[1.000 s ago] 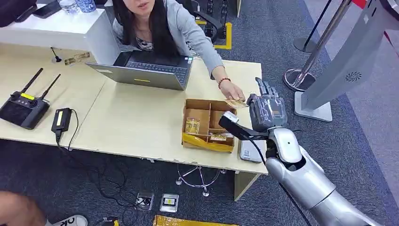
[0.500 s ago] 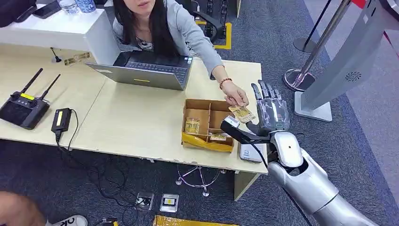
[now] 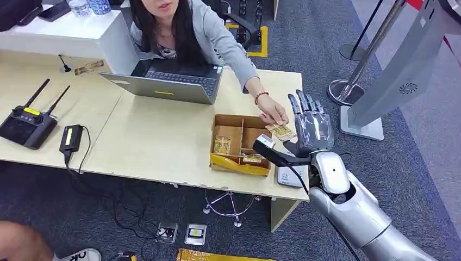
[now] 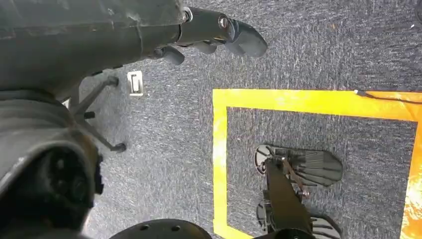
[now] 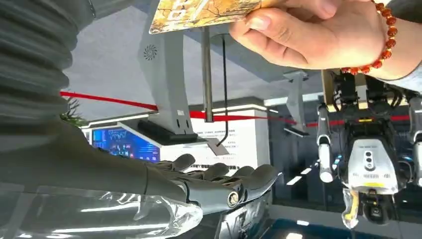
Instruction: Pass the card to the sensor for recognition and then transmit it.
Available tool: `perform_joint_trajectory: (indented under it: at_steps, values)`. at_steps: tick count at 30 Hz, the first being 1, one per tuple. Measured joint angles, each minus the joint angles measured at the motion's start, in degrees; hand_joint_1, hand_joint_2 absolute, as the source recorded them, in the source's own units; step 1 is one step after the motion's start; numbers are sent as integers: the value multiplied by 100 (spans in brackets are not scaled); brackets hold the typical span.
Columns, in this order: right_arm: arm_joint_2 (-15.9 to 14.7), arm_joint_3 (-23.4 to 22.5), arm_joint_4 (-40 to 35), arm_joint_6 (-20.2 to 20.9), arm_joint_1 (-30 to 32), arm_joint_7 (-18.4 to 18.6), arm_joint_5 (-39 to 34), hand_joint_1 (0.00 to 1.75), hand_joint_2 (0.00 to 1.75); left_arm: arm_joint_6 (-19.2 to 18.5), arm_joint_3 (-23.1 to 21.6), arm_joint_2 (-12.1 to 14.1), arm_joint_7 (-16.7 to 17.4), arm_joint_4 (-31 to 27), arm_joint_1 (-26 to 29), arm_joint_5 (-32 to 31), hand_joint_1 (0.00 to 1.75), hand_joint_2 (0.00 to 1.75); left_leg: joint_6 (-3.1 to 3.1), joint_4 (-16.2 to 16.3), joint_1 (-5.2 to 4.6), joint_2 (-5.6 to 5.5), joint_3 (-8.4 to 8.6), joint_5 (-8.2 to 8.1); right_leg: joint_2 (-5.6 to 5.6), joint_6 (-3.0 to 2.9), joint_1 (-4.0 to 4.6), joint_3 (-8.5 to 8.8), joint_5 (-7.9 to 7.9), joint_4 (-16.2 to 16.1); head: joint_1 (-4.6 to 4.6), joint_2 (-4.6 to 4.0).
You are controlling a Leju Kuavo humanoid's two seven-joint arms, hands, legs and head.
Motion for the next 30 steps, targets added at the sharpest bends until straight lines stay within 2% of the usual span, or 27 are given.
perform_joint_trajectory:
  at_steps: [6, 8, 9, 16, 22, 30]
  values:
    - [4, 18, -153, 0, -1, -46, -61, 0, 175, 2, 0, 2, -2, 0, 0, 11, 0, 0, 0, 0, 0, 0, -1, 0, 0, 0, 0, 1, 0, 0, 0, 0]
    - [28, 48, -214, 0, -1, -63, -85, 16, 175, 0, 0, 2, -2, 0, 0, 13, 0, 0, 0, 0, 0, 0, -1, 0, 0, 0, 0, 0, 0, 0, 0, 0]
    - [37, 48, -225, -7, -1, -72, -94, 173, 175, 0, 0, 2, -2, 0, 1, 15, 0, 0, 0, 0, 0, 0, -1, 0, 0, 0, 0, 0, 0, 0, 0, 0]
    - [92, 55, -264, -72, 0, -200, -250, 175, 175, 0, 0, 4, -2, 0, 11, 20, 0, 0, 0, 0, 0, 0, -1, 0, 0, 0, 0, 0, 0, 0, 0, 0]
    - [140, 52, -308, -136, 56, -369, -656, 175, 175, 2, 0, 4, -15, 2, 27, 17, 0, 0, 0, 0, 0, 0, 0, 0, 0, 0, 0, 0, 0, 0, -2, 0]
    - [144, 50, -354, -146, 95, -385, -717, 175, 175, 2, 0, 4, -17, 0, 28, 15, 0, 0, 0, 0, 0, 0, -1, 0, 1, 0, 0, 0, 0, 0, 0, 0]
